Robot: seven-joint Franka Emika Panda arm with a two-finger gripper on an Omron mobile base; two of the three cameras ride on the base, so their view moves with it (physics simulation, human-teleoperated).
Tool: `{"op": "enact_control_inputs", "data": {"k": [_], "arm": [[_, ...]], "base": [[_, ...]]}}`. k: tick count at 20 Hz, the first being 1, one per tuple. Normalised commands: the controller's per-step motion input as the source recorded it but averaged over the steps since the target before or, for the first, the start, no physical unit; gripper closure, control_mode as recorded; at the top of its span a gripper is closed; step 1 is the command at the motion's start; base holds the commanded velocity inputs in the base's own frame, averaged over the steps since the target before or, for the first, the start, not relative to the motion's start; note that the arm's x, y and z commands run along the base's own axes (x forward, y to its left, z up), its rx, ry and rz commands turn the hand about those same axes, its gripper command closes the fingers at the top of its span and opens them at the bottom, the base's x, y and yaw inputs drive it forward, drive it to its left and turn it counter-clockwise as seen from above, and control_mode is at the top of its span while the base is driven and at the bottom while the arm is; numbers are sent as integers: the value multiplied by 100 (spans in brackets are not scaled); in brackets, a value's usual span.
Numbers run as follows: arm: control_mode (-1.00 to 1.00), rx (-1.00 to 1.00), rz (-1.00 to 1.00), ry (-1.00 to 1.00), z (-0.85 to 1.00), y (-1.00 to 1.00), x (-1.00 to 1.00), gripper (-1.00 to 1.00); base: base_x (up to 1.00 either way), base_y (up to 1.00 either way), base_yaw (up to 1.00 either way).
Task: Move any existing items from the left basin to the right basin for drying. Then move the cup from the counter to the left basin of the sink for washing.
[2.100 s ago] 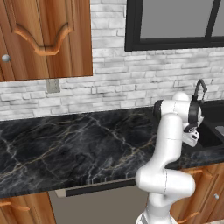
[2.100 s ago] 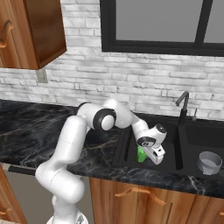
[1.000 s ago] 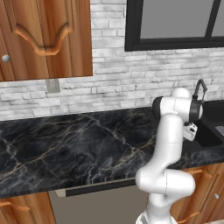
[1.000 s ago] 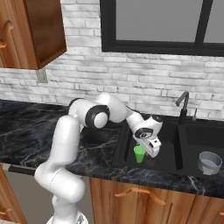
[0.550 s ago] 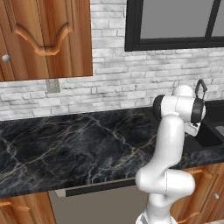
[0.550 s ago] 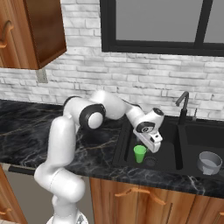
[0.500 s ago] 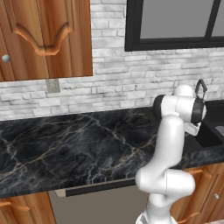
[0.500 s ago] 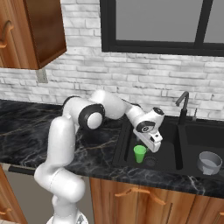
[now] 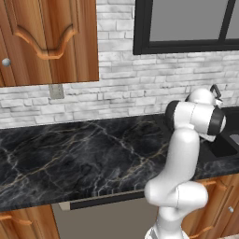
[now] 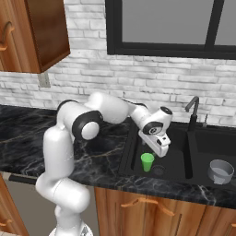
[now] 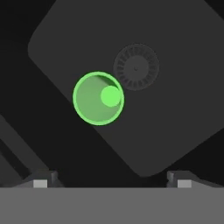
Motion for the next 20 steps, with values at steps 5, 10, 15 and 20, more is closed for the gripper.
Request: {"op": "enact_control_inputs", "data": {"k": [5,10,15,20], "arm": [[-100,0,-2,2,44,11,-26,-100],[-100,0,-2,1,40,12,-33,-100],[-100,0,-4,0,29,13,-42,-100],[-100,0,-6,0,28,12,-50,-100]], "base": [[0,0,0],[0,0,0],[0,0,0],[0,0,0]]}}
